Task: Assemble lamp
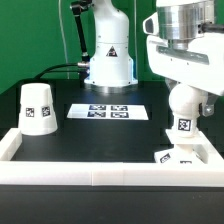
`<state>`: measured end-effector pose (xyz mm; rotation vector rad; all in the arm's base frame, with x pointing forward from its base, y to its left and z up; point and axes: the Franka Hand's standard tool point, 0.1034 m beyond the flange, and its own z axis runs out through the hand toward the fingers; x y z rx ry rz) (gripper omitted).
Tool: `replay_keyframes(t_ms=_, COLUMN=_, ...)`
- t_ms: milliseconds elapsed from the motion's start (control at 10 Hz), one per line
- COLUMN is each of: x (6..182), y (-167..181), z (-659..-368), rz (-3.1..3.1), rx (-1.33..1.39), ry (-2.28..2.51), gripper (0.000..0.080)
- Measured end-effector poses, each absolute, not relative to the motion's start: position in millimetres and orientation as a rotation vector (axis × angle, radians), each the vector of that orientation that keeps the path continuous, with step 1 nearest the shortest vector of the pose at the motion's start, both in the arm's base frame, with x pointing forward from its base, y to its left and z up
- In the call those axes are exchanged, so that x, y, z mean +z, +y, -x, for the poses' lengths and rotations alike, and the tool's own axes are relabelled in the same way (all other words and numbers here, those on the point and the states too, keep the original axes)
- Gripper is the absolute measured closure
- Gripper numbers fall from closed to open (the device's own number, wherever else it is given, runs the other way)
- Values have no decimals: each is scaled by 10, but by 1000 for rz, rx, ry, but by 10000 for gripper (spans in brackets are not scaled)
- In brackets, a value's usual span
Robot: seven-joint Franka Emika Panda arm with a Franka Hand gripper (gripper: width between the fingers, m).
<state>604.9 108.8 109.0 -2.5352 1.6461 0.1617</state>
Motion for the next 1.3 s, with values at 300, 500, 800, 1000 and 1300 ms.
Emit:
replay_keyframes(t_ms=300, x=1134, y=1119, z=-6075, rz=2758, rx=108, ry=1207, gripper=101)
replay_keyframes(t_ms=500, x=1139, y=1127, z=-6063, rz=2854, rx=87, ry=938, gripper=101)
replay_keyframes(t_ms=800, x=1131, y=1115, z=-6063, rz=2940, rx=64, ry=595, gripper=101)
replay_keyframes(t_ms=1000, x=1129, y=1088, z=-6067, rz=2987, rx=41, ry=297, gripper=101)
replay_keyframes(t_ms=1300, x=1167, y=1072, z=-6113, rz=3014, rx=-21, ry=-202, gripper=101)
